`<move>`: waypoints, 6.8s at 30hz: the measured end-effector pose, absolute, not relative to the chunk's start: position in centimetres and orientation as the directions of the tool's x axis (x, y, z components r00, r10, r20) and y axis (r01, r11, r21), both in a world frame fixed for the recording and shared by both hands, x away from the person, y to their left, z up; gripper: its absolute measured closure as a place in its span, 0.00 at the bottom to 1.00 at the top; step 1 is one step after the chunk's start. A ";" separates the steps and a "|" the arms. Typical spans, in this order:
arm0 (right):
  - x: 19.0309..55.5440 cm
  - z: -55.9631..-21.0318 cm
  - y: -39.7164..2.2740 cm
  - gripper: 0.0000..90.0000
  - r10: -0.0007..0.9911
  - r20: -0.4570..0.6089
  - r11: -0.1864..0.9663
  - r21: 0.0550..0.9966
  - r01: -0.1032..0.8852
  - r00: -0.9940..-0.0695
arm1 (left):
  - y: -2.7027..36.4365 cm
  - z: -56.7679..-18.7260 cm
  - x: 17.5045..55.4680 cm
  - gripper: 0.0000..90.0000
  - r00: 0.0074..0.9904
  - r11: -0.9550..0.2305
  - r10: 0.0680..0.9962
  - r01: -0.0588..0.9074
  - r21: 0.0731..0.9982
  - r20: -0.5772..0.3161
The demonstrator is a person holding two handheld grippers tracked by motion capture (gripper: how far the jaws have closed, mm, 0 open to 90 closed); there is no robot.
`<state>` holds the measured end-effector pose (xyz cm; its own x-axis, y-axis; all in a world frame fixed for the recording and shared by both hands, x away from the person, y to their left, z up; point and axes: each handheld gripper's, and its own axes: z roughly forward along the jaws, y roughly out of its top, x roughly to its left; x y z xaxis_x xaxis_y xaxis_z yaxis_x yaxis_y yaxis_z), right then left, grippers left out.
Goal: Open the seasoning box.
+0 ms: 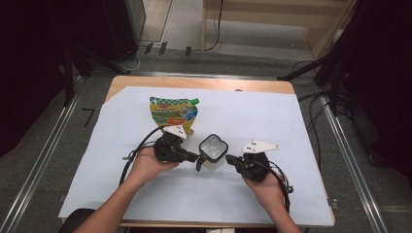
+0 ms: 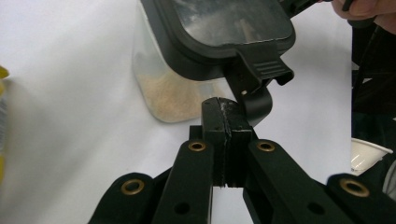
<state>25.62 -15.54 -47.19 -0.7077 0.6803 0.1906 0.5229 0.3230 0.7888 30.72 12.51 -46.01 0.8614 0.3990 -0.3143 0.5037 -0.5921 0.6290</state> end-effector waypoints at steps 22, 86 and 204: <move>26.7 -47.9 -15.3 1.00 0.708 0.184 0.322 0.775 0.544 -0.681 | 8.8 -47.1 28.8 1.00 0.891 -0.616 0.341 0.454 0.644 -0.301; 22.4 -48.4 -10.9 1.00 0.630 0.180 0.412 0.747 0.522 -0.756 | 13.7 -45.8 30.4 0.47 0.863 -0.551 0.384 0.499 0.669 -0.328; 31.1 -49.8 -18.4 1.00 0.825 0.172 0.284 0.698 0.657 -0.539 | 6.3 -47.0 32.7 0.15 0.936 -0.602 0.312 0.326 0.728 -0.161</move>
